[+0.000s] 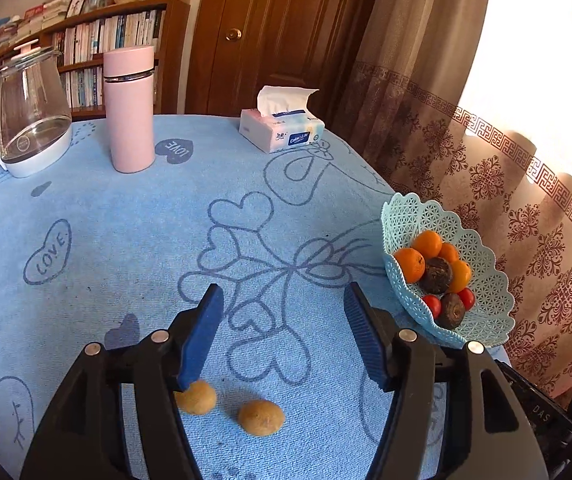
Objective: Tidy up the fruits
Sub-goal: 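Move the left gripper to the brown kiwi on the cloth and close on it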
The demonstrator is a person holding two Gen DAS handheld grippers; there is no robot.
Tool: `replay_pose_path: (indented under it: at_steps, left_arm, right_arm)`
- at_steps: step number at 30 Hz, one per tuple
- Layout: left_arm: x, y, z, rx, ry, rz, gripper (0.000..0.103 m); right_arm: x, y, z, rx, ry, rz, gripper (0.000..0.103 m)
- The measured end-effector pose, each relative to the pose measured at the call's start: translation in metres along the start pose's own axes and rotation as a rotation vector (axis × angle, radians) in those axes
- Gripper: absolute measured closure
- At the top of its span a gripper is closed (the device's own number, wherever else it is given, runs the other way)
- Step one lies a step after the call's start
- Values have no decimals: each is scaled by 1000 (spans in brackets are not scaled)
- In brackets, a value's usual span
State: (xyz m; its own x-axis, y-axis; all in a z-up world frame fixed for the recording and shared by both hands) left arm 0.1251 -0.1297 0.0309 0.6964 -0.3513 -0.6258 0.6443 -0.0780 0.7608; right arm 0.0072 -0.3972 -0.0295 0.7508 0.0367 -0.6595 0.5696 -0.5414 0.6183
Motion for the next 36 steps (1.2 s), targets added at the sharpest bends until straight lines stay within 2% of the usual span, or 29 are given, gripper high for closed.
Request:
replay_pose_path:
  at_steps: [4,5,7,13,26,36]
  left_arm:
    - [-7,-3,-25,-37,34,3,40]
    - [-9,-4,-31,-45,41,4,40]
    - [-12,-8,-42,-59,57,4,39]
    - [-12,-23,-66,-95,86,-23,38]
    - [-6,-57,-68,-83,69,-89,38]
    - [4,-64,-60,-42,52,-127,41]
  right_arm:
    - [1,0,0,-2,-3,-5,55]
    - [1,0,0,-3,-3,-6,50]
    - [-1,1,-1,-6,-5,2,47]
    - [-4,1,-3,-17,-12,6,47]
    - [-6,-14,-25,-75,8,-26,47]
    - [-5,-21,-38,-102,27,-46,47]
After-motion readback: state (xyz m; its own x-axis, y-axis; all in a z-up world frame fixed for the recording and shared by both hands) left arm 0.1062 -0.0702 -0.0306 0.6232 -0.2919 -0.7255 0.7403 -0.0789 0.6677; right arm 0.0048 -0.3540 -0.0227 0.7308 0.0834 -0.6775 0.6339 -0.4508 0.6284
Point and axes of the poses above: each gripper's, at about its wrist camera, not at the fingertips, and x roughly the way its jaws point, z to its right, y to its top, the point moved 6 cm from there along x, roughly the way its jaws point, and after that the axes turned 3 degrees about x, right-handed, at the moved point
